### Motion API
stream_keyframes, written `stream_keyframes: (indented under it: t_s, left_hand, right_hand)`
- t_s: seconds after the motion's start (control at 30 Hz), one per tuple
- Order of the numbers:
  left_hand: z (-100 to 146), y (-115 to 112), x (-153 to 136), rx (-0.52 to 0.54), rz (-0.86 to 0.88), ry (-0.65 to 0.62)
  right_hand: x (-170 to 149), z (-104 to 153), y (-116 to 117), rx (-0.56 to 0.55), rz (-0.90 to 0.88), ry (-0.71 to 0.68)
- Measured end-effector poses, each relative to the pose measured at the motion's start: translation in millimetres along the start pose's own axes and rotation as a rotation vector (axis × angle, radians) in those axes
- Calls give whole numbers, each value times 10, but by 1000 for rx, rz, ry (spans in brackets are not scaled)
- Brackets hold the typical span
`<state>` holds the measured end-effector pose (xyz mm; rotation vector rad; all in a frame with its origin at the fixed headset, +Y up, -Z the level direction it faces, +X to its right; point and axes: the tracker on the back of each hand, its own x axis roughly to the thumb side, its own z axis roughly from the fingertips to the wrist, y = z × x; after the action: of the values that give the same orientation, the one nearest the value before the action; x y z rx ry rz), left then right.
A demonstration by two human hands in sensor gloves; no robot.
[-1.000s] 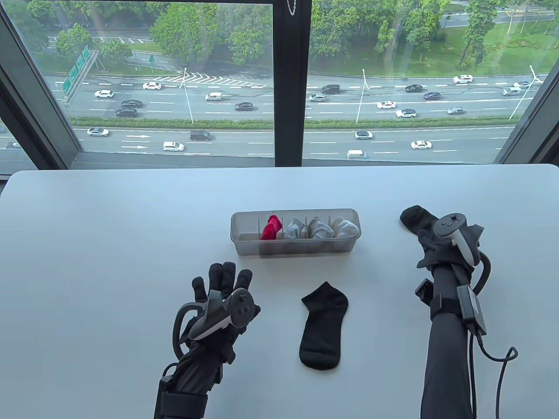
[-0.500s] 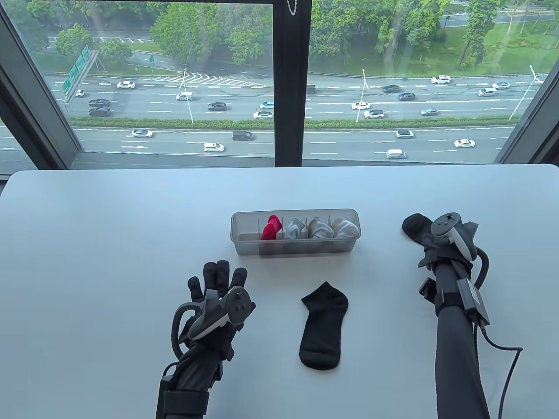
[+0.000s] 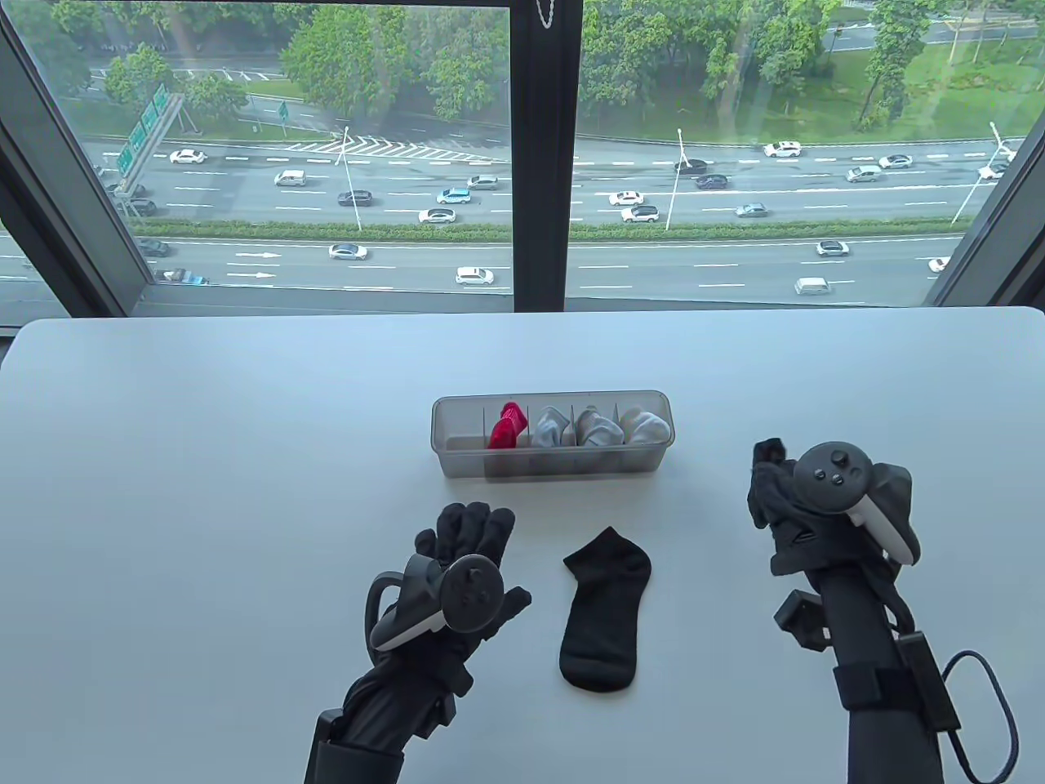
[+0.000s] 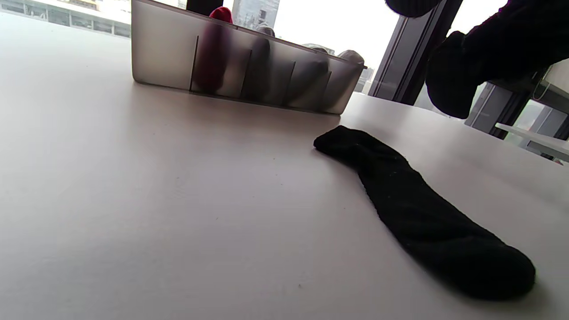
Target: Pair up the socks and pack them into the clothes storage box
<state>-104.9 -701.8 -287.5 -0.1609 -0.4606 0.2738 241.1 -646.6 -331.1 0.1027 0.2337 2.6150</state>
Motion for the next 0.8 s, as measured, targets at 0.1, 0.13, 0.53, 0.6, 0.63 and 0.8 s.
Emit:
stream_keyframes:
  t_s: [0.1,0.13,0.53,0.6,0.63,0.8]
  left_hand:
    - [-15,30,162,7,-10,-52]
    - [-24,22,218,-3,-30,-71]
    - [55,109,46,225,101,41]
    - [51,96,23,206,222,3]
    - [52,81,38,201,295,-28]
    - [19,48,185,135,419,-118]
  right_hand:
    - [424,155,315,93,-16,-173]
    - [568,187,448,129,-33,-238]
    - [957,357,1072,125,-166,-479]
    - [889,340,1047,113,-174,-460]
    - [861,321,1048,108,-197,-447]
    - [738,319,1049,8,-502,-384]
